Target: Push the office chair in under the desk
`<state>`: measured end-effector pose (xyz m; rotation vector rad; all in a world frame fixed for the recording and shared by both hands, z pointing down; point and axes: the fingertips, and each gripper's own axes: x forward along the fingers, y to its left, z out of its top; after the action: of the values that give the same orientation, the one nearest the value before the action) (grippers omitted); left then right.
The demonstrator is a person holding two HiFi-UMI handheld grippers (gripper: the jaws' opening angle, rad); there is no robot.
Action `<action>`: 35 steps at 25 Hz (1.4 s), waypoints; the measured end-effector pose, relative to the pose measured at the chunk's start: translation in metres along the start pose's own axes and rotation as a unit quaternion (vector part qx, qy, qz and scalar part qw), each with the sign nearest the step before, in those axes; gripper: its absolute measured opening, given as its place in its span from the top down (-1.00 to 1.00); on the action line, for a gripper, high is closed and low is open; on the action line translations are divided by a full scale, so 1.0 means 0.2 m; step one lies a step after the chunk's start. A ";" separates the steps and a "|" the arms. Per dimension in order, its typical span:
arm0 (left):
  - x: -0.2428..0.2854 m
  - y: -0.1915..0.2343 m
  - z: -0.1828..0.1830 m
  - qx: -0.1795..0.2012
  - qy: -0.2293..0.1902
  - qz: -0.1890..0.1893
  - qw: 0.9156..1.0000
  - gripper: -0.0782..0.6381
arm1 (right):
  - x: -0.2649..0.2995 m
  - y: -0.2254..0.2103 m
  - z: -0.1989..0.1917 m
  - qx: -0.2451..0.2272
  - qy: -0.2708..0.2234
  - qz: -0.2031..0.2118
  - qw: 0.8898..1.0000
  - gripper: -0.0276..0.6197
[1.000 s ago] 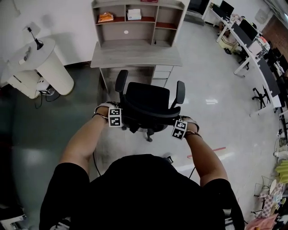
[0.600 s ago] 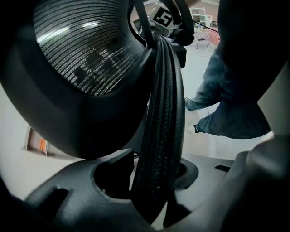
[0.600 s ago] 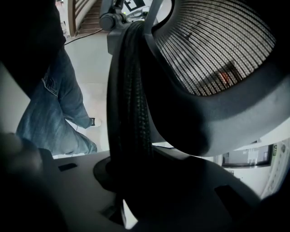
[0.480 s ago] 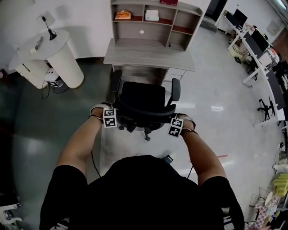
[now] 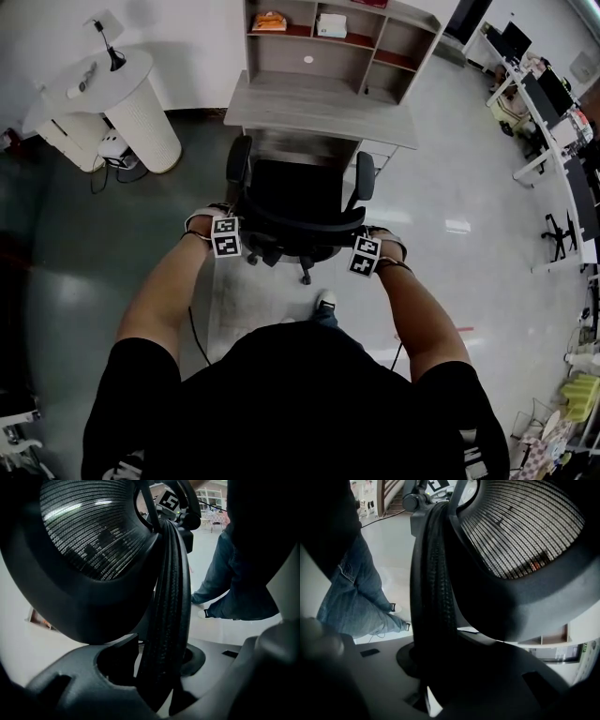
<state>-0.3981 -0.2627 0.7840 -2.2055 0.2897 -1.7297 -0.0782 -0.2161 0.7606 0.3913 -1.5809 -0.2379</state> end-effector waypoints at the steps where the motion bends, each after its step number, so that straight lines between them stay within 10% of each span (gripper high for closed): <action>1: 0.01 0.02 0.00 -0.001 0.001 -0.001 1.000 0.28 | 0.01 -0.02 0.00 -0.001 -0.001 0.000 1.000 0.58; 35: 0.11 0.37 -0.06 -0.036 -0.004 0.007 0.999 0.18 | 0.17 -0.43 0.11 0.027 -0.066 -0.008 0.997 0.35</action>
<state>-0.4016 -0.3412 0.7792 -2.2541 0.3705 -1.7295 -0.0918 -0.3101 0.7582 0.4371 -1.7168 -0.2373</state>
